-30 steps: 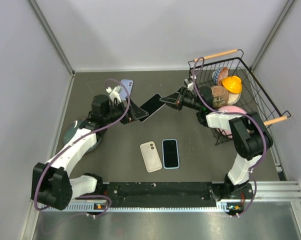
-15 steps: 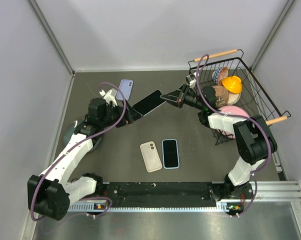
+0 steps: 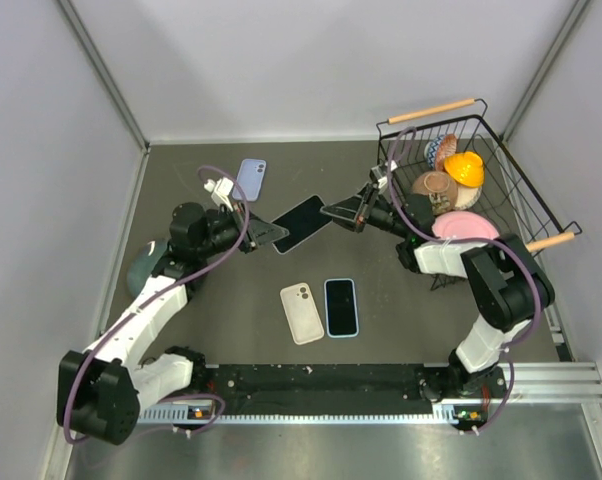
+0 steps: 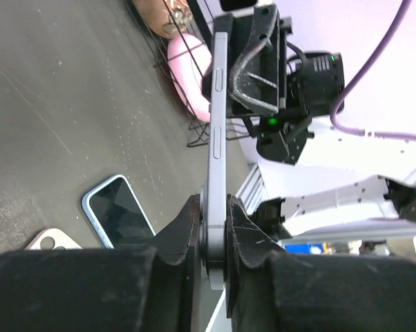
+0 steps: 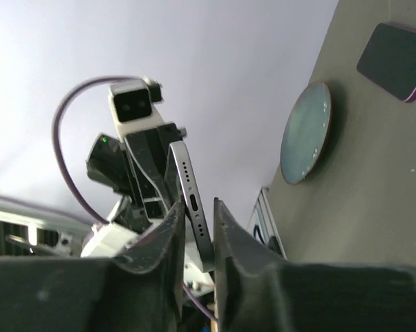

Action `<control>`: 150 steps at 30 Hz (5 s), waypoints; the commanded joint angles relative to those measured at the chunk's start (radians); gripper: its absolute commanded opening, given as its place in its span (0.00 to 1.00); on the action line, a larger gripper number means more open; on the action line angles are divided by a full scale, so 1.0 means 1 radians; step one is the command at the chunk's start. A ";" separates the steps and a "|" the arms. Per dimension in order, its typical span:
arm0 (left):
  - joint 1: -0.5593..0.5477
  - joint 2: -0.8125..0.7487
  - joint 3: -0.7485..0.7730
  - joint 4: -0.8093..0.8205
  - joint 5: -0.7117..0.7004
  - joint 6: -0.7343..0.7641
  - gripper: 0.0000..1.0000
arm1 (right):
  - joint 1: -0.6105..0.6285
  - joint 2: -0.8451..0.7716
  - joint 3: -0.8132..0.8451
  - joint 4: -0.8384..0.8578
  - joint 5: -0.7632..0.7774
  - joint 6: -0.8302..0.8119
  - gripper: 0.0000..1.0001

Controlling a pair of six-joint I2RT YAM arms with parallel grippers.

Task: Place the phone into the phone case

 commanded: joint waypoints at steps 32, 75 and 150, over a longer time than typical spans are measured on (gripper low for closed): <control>-0.015 0.015 0.031 -0.508 0.478 0.476 0.00 | 0.225 -0.086 0.390 -1.341 -0.529 -1.308 0.51; 0.035 0.156 -0.158 -0.404 -0.146 0.304 0.00 | 0.444 -0.329 -0.189 -0.807 0.568 -0.579 0.00; -0.132 0.310 -0.175 -0.338 -0.234 0.300 0.00 | 0.578 0.124 -0.203 -0.410 0.493 -0.518 0.02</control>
